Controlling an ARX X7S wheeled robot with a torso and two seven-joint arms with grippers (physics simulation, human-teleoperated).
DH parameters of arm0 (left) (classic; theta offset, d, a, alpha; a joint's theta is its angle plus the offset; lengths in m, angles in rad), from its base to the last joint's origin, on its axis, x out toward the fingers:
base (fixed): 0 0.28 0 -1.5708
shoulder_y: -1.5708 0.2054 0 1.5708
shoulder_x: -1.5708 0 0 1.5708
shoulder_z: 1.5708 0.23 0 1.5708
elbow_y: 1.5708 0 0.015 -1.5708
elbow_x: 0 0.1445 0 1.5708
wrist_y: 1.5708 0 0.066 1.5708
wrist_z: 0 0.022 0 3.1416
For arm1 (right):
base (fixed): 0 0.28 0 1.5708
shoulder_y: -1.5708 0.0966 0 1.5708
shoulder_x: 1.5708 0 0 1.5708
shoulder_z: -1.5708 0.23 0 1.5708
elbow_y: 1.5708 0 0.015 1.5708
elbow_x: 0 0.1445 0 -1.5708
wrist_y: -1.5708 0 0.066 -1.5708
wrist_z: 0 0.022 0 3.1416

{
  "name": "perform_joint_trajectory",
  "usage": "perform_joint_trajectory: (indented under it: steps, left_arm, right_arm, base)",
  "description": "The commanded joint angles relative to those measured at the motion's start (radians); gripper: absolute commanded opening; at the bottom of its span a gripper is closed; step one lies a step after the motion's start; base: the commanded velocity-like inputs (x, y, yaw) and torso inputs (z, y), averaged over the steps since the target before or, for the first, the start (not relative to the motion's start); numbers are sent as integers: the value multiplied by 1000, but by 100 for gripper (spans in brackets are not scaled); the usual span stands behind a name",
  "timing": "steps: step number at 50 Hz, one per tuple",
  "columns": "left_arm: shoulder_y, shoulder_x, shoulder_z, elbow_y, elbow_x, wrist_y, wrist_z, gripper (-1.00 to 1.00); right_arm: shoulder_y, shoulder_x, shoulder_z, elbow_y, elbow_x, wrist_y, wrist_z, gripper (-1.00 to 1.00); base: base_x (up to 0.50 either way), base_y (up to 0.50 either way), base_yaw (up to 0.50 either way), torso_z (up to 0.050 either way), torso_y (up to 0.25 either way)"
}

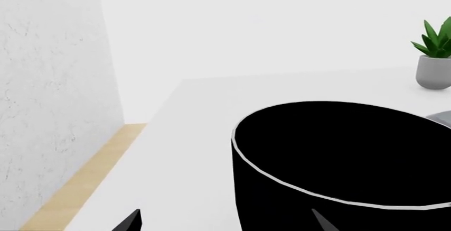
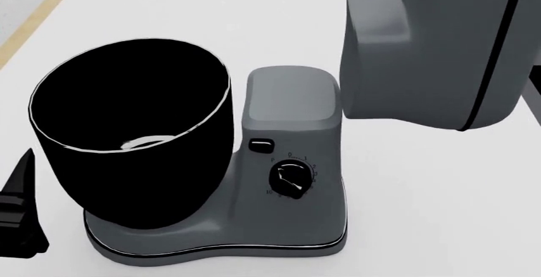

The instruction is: Close the stand mixer head.

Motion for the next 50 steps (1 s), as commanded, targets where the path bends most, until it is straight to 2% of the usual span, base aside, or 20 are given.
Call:
perform_joint_trajectory:
  steps: [1,5,10,15,25,50]
  left_arm:
    - [-3,-11,-22,-5,-41,-1,-28,100]
    - [-2,-14,-23,-8,-51,3,-35,100]
    - [16,-30,-18,-20,-34,37,-24,100]
    - [12,-33,-25,-20,-51,35,-36,100]
    - [23,-42,-12,-24,-51,59,-40,100]
    - [12,-65,-62,-31,-137,59,-89,100]
  right_arm:
    - [80,-127,-199,193,-191,-38,-167,100]
    - [122,-222,-272,340,-289,-115,-272,100]
    - [122,-295,-311,389,-286,-131,-354,100]
    - [88,-353,-283,430,-227,-159,-403,100]
    - [23,-447,-244,382,-75,-141,-449,100]
    - [-300,-562,-400,330,-84,-196,-482,100]
  base:
    - [0,0,0,0,0]
    - [0,0,0,0,0]
    - [0,0,2,0,0]
    - [5,0,5,0,0]
    - [8,0,7,0,0]
    - [4,0,3,0,0]
